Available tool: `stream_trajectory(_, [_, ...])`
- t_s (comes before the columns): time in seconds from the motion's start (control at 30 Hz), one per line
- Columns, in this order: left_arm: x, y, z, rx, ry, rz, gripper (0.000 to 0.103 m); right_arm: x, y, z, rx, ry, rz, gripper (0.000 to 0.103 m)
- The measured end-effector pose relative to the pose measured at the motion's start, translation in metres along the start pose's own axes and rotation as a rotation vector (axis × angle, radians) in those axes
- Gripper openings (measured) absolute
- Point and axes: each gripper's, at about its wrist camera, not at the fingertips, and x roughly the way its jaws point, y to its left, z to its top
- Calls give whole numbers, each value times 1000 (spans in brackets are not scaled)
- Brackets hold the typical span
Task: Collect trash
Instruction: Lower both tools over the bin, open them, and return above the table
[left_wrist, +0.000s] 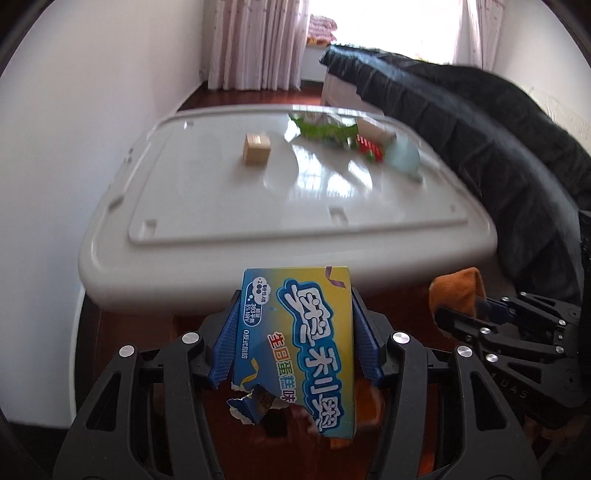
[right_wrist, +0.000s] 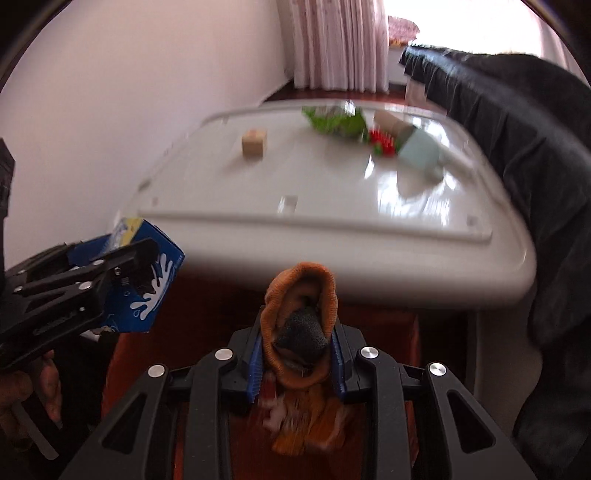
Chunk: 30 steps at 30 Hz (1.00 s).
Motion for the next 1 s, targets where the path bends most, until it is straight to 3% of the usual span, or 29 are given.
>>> stream_trajectory(0.03, [1, 1, -8, -6, 14, 11, 55, 3, 1, -8, 3, 23, -14, 35])
stream_trajectory(0.1, [0, 7, -24, -50, 33, 27, 72, 7, -3, -24, 36, 49, -52, 55])
stream_trajectory(0.13, [0, 10, -30, -69, 44, 45, 76, 6, -5, -30, 55, 42, -73, 68])
stream_trajectory(0.17, [0, 13, -33, -84, 51, 60, 80, 4, -8, -33, 69, 32, -91, 69])
stream_trajectory(0.33, [-4, 14, -36, -95, 34, 45, 81, -14, -20, -28, 110, -80, -94, 74])
stream_trajectory(0.43, [-10, 10, -34, -80, -1, 43, 82, -25, -15, -28, 74, -150, -114, 75])
stream_trajectory(0.63, [-11, 6, -21, -66, -48, 53, 82, -35, -10, -14, 31, -204, -122, 75])
stream_trajectory(1.0, [10, 20, 70, -121, -158, 112, 82, -79, -24, 26, 27, -356, -172, 81])
